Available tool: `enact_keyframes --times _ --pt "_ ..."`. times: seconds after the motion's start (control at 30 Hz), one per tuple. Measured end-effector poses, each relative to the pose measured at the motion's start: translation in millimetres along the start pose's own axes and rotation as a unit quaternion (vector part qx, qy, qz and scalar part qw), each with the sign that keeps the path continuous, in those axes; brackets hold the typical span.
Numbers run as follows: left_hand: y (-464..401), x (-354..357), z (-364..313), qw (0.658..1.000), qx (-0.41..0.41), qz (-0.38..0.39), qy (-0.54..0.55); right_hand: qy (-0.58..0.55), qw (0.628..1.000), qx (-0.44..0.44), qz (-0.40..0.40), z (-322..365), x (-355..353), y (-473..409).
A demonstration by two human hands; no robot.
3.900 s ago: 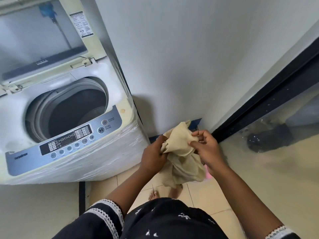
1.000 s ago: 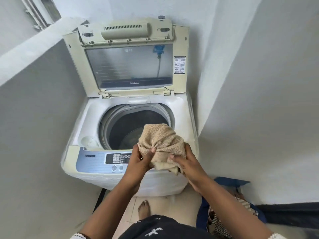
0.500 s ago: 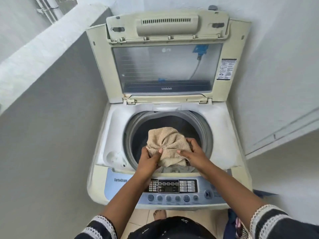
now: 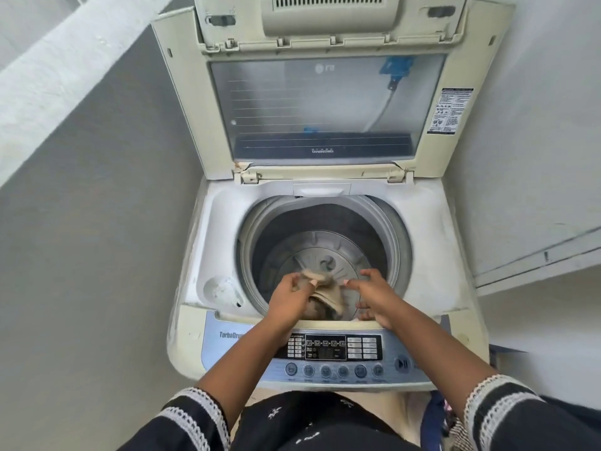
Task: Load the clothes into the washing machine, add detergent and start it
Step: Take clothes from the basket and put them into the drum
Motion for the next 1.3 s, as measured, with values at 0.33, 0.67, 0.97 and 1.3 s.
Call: enact_keyframes --times 0.33,0.67,0.97,1.3 --pt "85 75 -50 0.975 0.215 0.029 -0.046 -0.027 0.962 -0.256 -0.094 18 -65 81" --pt "168 238 18 0.937 0.231 0.212 -0.154 -0.055 0.952 -0.254 -0.162 -117 -181 141" --pt "154 347 155 0.919 0.085 0.264 -0.279 -0.061 0.972 -0.045 -0.221 -330 -267 99" --pt "89 423 304 0.848 -0.003 0.305 -0.433 0.132 0.973 0.071 -0.174 -477 -294 -3"
Point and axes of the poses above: each hand's wrist, its own y-axis away from the middle knuckle, its own x-axis out of the palm, z = x × y, the point moved 10 cm from there along -y, towards the middle knuckle, and after that the axes turned 12 degrees about y, right-handed, at the moved point
